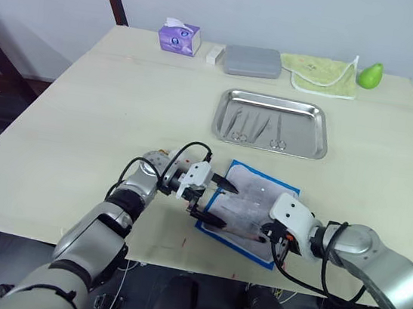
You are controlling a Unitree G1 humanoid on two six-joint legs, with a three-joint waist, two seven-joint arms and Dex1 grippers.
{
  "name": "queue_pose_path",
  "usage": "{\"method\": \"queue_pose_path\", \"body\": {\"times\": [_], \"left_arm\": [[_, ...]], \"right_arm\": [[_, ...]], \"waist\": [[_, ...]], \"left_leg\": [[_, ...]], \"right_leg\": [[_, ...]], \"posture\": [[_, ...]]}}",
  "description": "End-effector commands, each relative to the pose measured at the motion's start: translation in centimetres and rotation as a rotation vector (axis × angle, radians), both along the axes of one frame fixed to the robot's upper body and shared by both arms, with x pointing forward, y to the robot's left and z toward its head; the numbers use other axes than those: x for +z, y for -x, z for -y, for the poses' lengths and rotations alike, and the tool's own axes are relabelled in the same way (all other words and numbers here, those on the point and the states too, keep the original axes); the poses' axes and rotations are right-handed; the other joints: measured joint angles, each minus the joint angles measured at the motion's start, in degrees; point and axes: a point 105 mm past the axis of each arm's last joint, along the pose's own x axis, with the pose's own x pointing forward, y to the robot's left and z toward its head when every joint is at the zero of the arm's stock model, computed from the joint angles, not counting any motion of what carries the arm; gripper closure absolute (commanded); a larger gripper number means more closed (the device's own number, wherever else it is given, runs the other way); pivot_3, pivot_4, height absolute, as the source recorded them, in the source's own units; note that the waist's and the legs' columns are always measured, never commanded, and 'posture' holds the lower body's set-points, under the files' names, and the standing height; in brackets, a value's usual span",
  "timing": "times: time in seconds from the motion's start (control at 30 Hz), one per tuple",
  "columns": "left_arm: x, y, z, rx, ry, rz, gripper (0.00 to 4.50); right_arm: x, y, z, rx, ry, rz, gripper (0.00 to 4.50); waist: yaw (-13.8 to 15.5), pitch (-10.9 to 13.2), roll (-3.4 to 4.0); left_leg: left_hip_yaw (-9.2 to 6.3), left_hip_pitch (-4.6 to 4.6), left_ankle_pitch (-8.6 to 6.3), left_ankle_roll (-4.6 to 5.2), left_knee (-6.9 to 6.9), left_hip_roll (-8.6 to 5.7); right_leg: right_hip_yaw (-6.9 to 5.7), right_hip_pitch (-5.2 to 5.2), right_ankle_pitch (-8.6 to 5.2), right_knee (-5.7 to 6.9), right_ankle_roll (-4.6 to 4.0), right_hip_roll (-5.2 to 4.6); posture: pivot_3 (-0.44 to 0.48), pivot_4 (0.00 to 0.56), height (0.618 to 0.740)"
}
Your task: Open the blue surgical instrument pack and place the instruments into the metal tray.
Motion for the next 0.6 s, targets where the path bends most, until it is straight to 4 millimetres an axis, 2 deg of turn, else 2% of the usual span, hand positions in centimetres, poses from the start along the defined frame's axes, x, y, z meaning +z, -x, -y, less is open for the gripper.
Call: {"method": "queue_pose_path", "body": {"times": [0.03, 0.6], "left_arm": [[-2.2, 1.4, -0.4, -0.041, -0.071, -0.086, 0.00], [-2.2, 1.5, 0.0, -0.053, -0.072, -0.084, 0.00]], "right_arm": [[1.3, -0.2, 0.0, 0.007, 0.009, 0.043, 4.48], [3.0, -0.4, 0.1, 0.020, 0.047, 0.048, 4.48]], "waist": [[0.00, 0.00, 0.01], [0.07, 0.05, 0.09]], "left_leg": [[0.00, 0.00, 0.00, 0.00, 0.00, 0.00], [-0.02, -0.05, 0.00, 0.00, 0.00, 0.03]], "right_leg": [[0.00, 0.00, 0.00, 0.00, 0.00, 0.00], [-0.01, -0.02, -0.01, -0.02, 0.02, -0.06]], "posture": [[0.000, 0.150, 0.736], [0.000, 0.150, 0.736]]}}
